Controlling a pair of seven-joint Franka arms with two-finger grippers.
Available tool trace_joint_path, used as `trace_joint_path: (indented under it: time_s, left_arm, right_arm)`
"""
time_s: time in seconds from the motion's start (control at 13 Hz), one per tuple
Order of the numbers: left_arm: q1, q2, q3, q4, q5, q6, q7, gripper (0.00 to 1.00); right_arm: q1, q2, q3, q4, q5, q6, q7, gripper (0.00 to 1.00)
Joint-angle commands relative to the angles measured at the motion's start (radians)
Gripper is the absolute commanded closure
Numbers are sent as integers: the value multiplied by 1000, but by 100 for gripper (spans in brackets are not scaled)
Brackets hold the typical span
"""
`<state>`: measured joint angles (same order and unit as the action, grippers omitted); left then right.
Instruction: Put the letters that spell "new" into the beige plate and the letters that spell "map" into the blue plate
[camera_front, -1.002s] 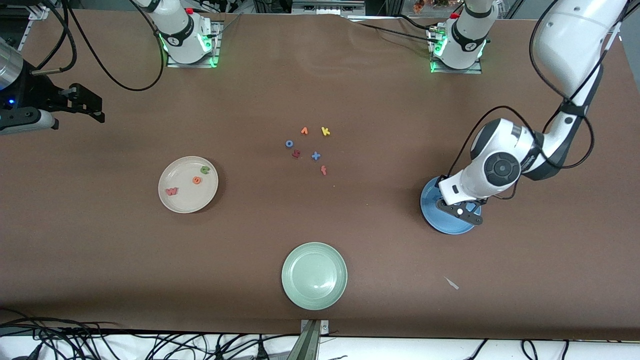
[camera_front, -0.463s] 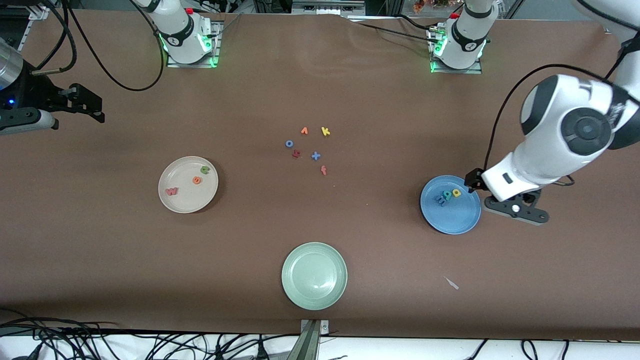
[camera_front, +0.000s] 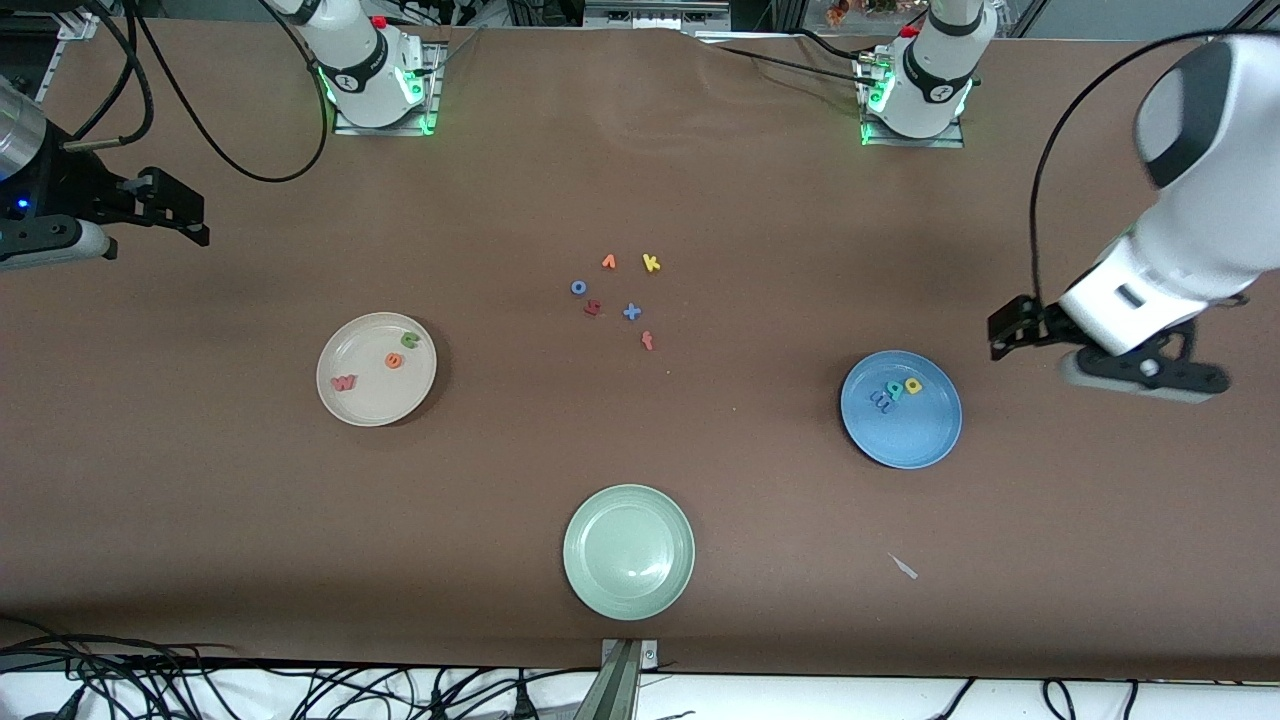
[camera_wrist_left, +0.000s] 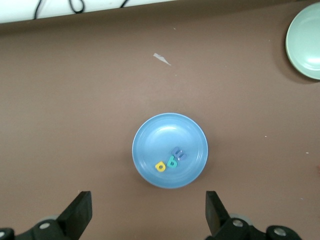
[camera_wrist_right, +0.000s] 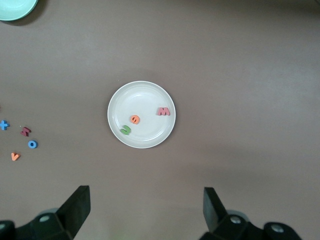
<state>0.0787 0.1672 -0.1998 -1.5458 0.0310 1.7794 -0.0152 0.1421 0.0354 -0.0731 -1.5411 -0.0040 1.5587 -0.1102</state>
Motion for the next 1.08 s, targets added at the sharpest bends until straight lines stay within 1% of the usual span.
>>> trace_joint_path:
  time_s: [0.0, 0.08, 0.39, 0.46, 0.62, 1.0]
  left_arm:
    - [-147, -77, 161, -43, -30, -63, -5, 0]
    - [-172, -80, 193, -40, -28, -69, -3, 0]
    - [-200, -81, 220, -30, 15, -72, -8, 0]
    - [-191, -83, 218, -22, 0, -80, -6, 0]
    - [-194, -75, 217, 28, 0, -153, -6, 0]
    - [-194, -71, 214, 36, 1, -192, -6, 0]
  right_arm:
    - [-9, 12, 4, 29, -1, -12, -3, 0]
    - [-9, 11, 4, 29, 1, -12, -3, 0]
    - [-9, 12, 4, 29, -1, -12, -3, 0]
    - [-9, 11, 4, 29, -1, -12, -3, 0]
    - [-7, 12, 4, 29, 1, -12, -3, 0]
    - [-7, 14, 6, 29, 1, -12, -2, 0]
